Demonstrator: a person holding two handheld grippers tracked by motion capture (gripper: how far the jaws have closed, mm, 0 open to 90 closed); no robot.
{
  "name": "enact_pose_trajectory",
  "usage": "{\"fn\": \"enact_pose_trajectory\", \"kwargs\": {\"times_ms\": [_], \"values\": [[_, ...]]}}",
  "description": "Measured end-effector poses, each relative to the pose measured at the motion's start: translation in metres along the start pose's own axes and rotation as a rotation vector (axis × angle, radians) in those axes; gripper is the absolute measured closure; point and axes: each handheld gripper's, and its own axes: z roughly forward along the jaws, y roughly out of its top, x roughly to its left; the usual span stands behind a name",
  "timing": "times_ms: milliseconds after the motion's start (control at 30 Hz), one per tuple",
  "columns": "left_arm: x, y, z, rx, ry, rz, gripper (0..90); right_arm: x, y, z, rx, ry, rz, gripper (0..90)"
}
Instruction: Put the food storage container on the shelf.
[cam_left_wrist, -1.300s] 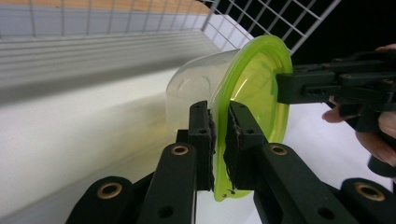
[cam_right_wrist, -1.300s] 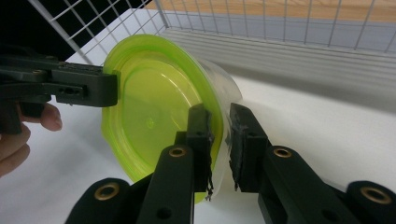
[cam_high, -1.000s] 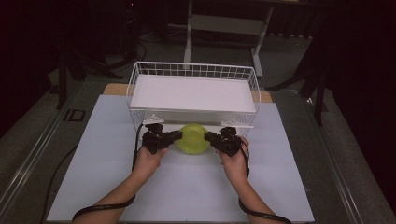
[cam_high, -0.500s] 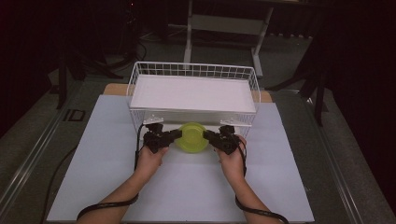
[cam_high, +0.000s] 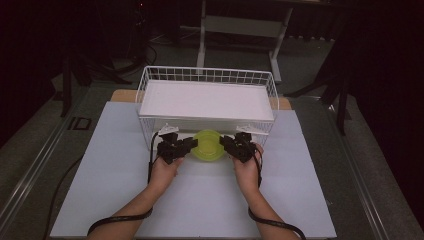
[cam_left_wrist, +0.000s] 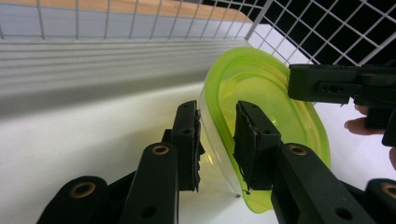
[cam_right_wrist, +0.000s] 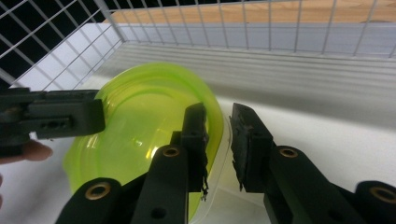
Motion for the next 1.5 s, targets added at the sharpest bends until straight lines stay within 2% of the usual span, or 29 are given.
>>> {"fn": "enact_pose_trajectory", "kwargs": {"times_ms": [100, 133, 200, 267, 367, 467, 733, 833, 900, 1233, 1333, 1467, 1500], "values": [[0.0, 0.0, 0.001, -0.01, 0.008, -0.003, 70.8, 0.0, -0.001, 0.002, -0.013, -0.011, -0.003, 72.3], [0.001, 0.0, 0.002, -0.008, 0.003, -0.016, 70.8, -0.001, -0.001, 0.003, -0.019, -0.012, 0.005, 71.4], [0.001, 0.0, 0.002, -0.01, 0.01, -0.014, 69.1, -0.005, -0.004, 0.002, -0.033, 0.003, 0.042, 68.0], [0.0, 0.0, 0.003, -0.012, 0.018, -0.009, 69.0, -0.005, -0.005, 0.001, -0.034, 0.004, 0.037, 69.1], [-0.001, 0.001, 0.004, -0.008, 0.018, 0.001, 69.1, -0.003, -0.004, 0.001, -0.018, -0.001, -0.005, 73.8], [-0.001, 0.002, 0.004, -0.002, 0.019, 0.003, 69.0, -0.002, -0.002, 0.001, -0.01, -0.01, -0.012, 76.1], [0.001, 0.002, 0.002, -0.002, 0.031, 0.003, 64.6, 0.0, -0.002, 0.006, -0.035, -0.01, -0.003, 79.3], [0.001, 0.003, 0.002, -0.002, 0.038, 0.017, 64.5, 0.001, -0.003, 0.007, -0.049, -0.026, -0.014, 79.6], [0.001, 0.002, 0.002, -0.004, 0.041, 0.001, 63.1, 0.003, -0.004, 0.008, -0.064, -0.042, -0.027, 79.6], [0.003, 0.003, -0.005, -0.026, 0.033, -0.012, 58.6, -0.001, -0.002, 0.014, -0.105, -0.075, -0.004, 79.6], [0.002, 0.003, -0.007, -0.03, 0.034, -0.002, 55.4, -0.002, -0.002, 0.014, -0.118, -0.099, 0.005, 79.7], [0.001, 0.001, -0.008, -0.024, 0.026, 0.005, 55.3, -0.006, -0.001, 0.016, -0.116, -0.094, 0.019, 79.2], [0.0, 0.001, -0.009, -0.025, 0.024, 0.007, 55.3, -0.006, 0.0, 0.015, -0.118, -0.1, 0.015, 76.4]]}}
